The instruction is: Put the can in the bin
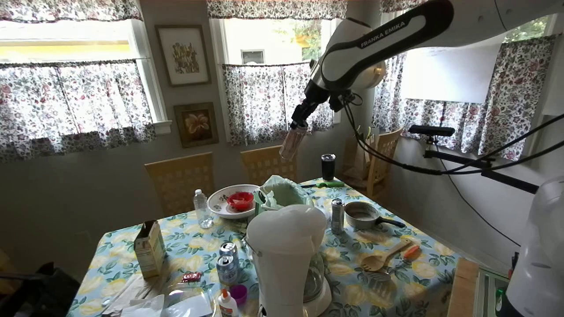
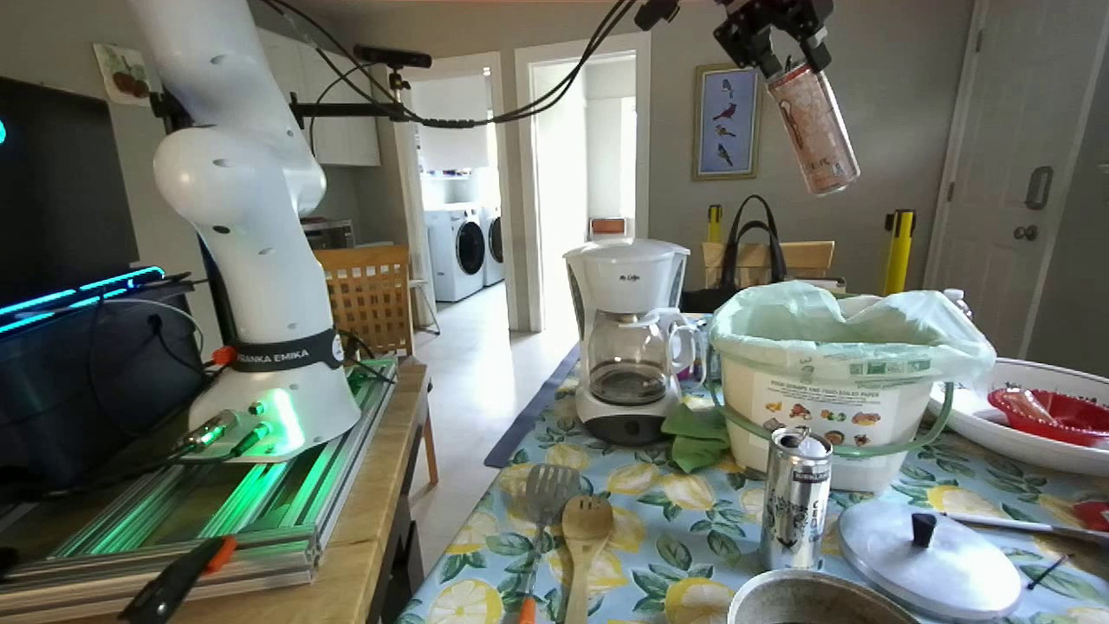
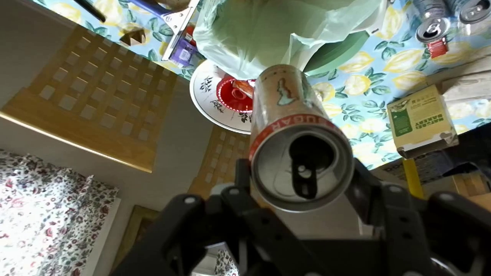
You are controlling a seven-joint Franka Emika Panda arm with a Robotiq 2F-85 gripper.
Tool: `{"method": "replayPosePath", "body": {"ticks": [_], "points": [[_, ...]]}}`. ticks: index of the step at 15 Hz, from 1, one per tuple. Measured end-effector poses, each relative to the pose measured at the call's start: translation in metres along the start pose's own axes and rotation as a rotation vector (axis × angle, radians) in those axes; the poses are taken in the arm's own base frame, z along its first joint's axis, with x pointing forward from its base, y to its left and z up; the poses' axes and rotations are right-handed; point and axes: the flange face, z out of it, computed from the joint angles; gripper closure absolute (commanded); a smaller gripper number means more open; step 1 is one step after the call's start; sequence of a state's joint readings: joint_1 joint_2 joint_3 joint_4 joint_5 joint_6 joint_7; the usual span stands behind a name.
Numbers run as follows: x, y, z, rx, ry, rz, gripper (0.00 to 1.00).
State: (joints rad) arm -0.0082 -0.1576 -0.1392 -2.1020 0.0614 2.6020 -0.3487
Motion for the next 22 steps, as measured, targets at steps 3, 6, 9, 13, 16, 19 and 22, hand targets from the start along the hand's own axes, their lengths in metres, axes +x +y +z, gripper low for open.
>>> {"method": "replayPosePath", "body": {"ticks": [3,6,9,13,16,19,22], "points": [[0.0056,0.0005,0.0052,0.002,0.001,0.001,0.63],[0.0093,-0.0004,0.0074,0.004,0.003,0.002,0.63],[0.0104,-0.001,0.0081,0.007,0.003,0.001,0.05],[0.0104,-0.001,0.0081,0.008,0.003,-0.001,0.0],[0.0104,-0.0008,0.0081,0.008,0.003,-0.003,0.0],[0.0103,-0.0007,0.0081,0.008,0.003,-0.004,0.0],[0.0077,0.0008,0.0094,0.012,-0.015,0.008,0.0]]}}
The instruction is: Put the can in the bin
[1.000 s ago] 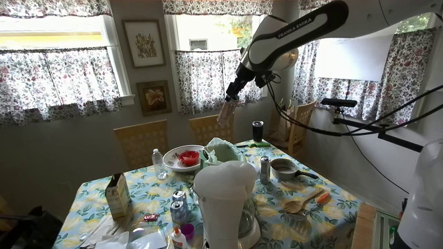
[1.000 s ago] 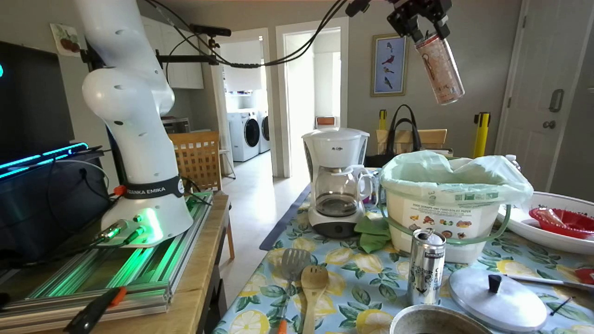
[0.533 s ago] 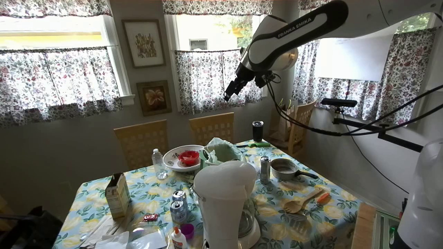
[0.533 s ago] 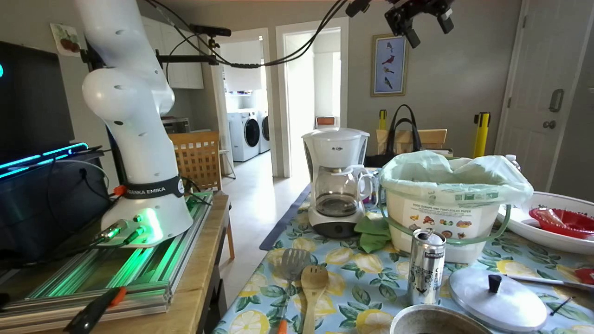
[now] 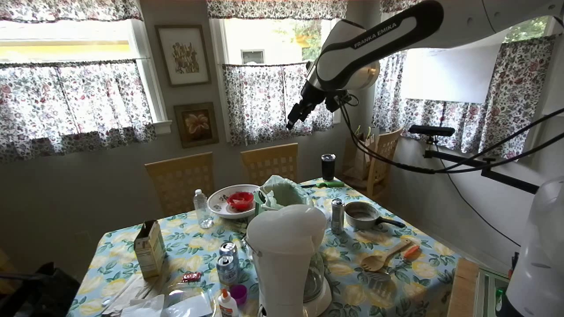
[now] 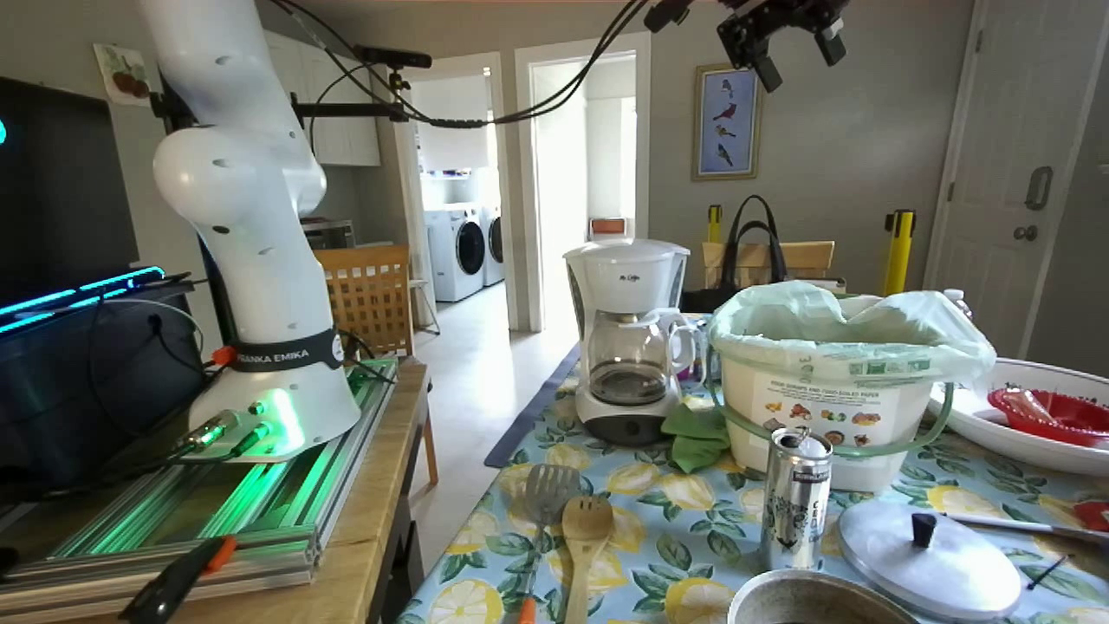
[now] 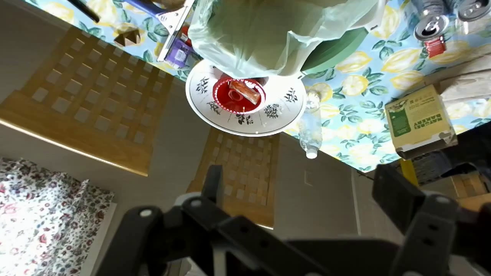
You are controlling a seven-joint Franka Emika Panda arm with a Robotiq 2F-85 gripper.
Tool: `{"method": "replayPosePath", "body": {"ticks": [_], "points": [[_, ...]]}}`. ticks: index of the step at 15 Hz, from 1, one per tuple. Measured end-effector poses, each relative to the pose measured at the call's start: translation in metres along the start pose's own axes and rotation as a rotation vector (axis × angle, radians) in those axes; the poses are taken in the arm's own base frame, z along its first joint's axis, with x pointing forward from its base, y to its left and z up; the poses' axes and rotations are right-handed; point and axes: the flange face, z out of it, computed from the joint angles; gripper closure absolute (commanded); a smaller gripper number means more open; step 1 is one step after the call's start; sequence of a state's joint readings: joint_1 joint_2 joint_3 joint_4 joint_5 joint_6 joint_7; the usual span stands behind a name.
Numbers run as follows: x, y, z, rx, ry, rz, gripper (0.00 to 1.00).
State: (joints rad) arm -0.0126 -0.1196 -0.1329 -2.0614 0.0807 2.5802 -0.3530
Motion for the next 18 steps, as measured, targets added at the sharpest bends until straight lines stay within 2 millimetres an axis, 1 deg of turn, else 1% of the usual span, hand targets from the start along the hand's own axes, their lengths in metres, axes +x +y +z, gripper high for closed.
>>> {"method": "replayPosePath", "body": {"ticks": [3,6,10,13,18], "points": [[-0.015,0.011,0.006,0.015,-0.092,0.078,0.0],[-0.037,0.03,0.011,0.032,-0.216,0.152,0.0],[-0.065,0.053,0.017,0.032,-0.327,0.232,0.0],[-0.095,0.065,0.036,0.015,-0.409,0.288,0.0],[-0.151,0.075,0.082,0.014,-0.534,0.349,0.0]]}}
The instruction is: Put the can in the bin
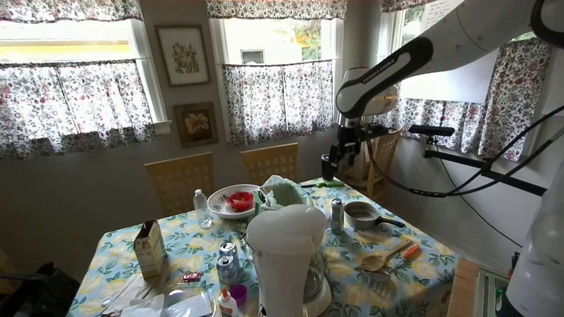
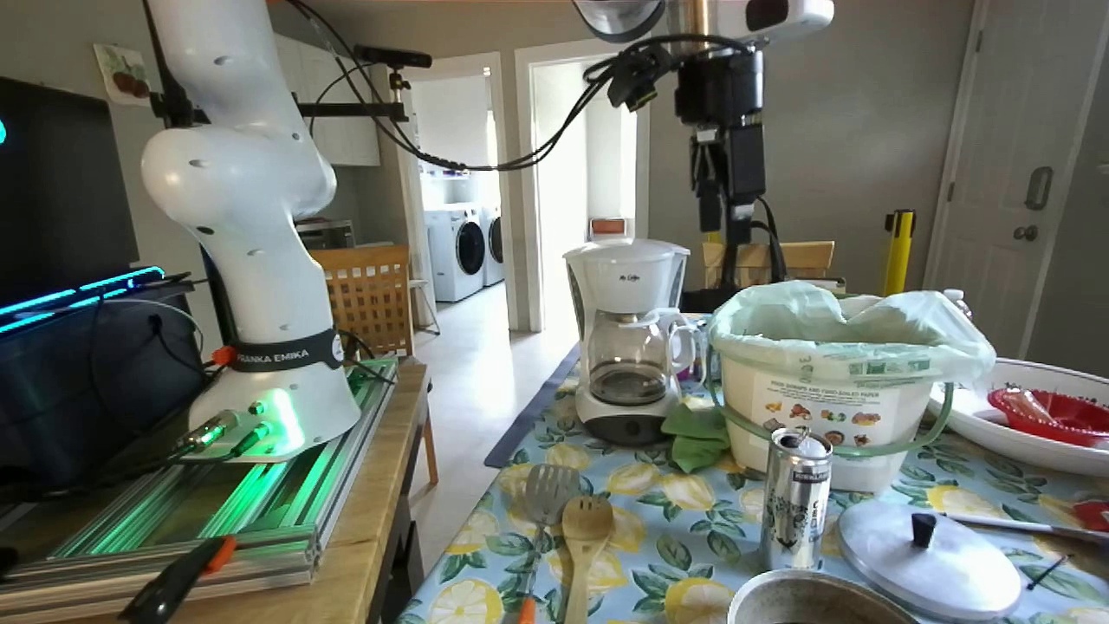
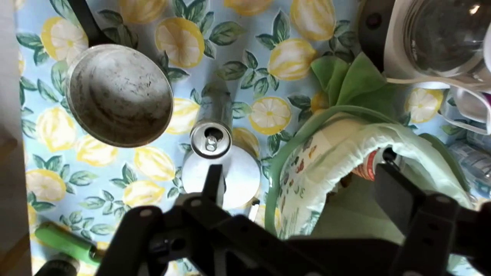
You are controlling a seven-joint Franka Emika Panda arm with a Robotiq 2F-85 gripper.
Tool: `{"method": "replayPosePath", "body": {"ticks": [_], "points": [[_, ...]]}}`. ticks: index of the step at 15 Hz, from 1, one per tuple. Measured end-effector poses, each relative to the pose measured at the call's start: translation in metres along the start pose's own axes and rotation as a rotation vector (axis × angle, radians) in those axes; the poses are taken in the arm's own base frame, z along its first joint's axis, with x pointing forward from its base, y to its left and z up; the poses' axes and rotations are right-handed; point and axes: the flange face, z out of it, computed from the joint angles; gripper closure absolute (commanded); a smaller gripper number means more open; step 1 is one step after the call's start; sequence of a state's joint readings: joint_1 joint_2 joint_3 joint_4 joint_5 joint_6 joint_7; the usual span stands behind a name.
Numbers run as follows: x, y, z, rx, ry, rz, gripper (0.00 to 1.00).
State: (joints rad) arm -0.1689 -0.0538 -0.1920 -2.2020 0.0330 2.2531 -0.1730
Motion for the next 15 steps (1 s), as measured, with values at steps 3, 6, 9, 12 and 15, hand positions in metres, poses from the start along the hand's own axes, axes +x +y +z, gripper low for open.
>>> {"method": "replayPosePath", "body": {"ticks": [3,6,9,12,15], "points": [[-0.006,0.013,0.031,-0.005,-0.027,0.027,0.0],[-0.008,0.026,0.053,-0.017,-0.014,0.054,0.0],[-0.009,0.039,0.069,-0.021,0.009,0.076,0.0],[-0.011,0.044,0.077,-0.014,0.012,0.095,0.0],[-0.011,0.044,0.077,-0.014,0.012,0.095,0.0]]}}
